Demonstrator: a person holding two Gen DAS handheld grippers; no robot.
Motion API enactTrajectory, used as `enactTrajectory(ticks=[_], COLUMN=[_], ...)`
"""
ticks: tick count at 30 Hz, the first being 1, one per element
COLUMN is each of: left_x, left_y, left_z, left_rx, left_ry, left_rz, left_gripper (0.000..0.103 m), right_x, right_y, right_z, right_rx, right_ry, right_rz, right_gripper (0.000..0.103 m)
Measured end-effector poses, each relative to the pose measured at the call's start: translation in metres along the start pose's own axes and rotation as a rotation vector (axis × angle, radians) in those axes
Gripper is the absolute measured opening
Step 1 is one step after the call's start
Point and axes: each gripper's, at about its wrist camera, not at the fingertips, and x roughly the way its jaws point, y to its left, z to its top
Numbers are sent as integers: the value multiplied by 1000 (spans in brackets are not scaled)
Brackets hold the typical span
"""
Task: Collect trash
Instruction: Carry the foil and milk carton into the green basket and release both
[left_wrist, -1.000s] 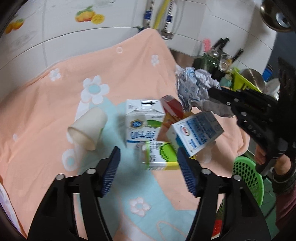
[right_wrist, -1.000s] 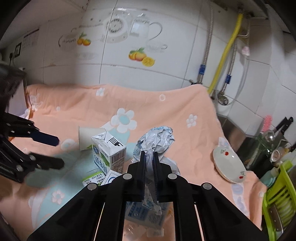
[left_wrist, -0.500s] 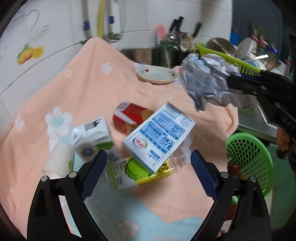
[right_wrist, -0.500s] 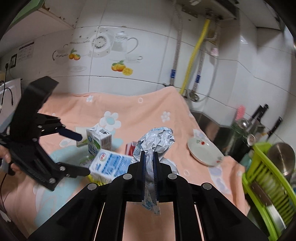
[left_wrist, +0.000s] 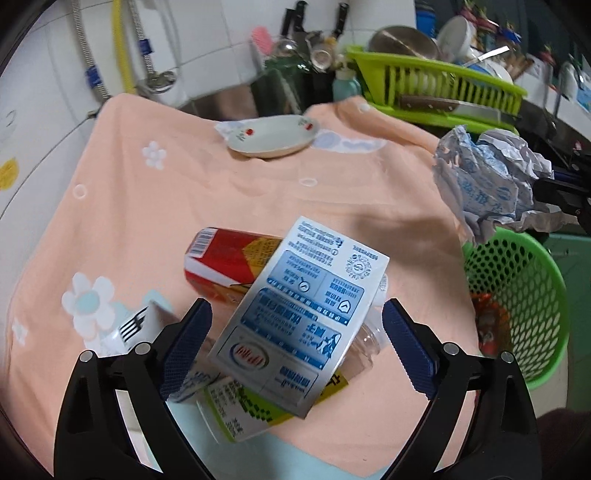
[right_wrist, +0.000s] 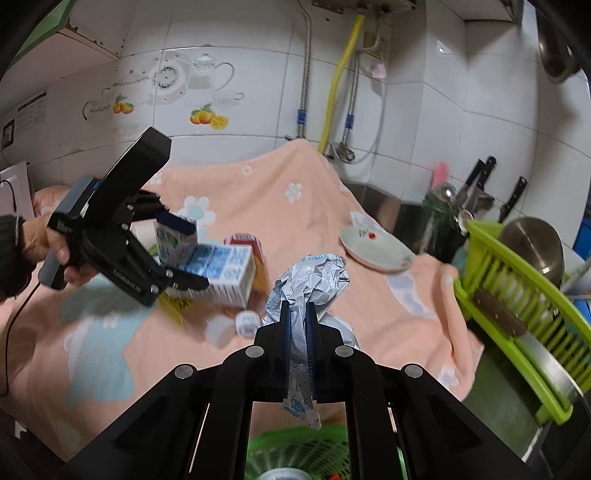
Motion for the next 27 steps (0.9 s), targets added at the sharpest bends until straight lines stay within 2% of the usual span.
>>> enactTrajectory(ticks=[6, 12, 14, 16, 27], left_x=[15, 27, 28, 29, 14], left_y=[0, 4, 5, 5, -1], left_z=[6, 7, 7, 6, 3], left_rx=[21, -6, -18, -27, -77], left_ry=[29, 50, 49, 46, 4], left_rz=[-2, -13, -32, -49, -51], left_gripper=[92, 92, 91, 85, 75], right_x=[0, -3, -4, -5, -18], right_y=[-12, -20, -21, -22, -29], right_z=[-19, -34, -40, -44, -64], right_rx=[44, 88, 102, 113, 173], right_ry=[35, 49, 55, 62, 81], right_rz=[-24, -38, -40, -41, -63], right_gripper=[8, 8, 8, 8, 8])
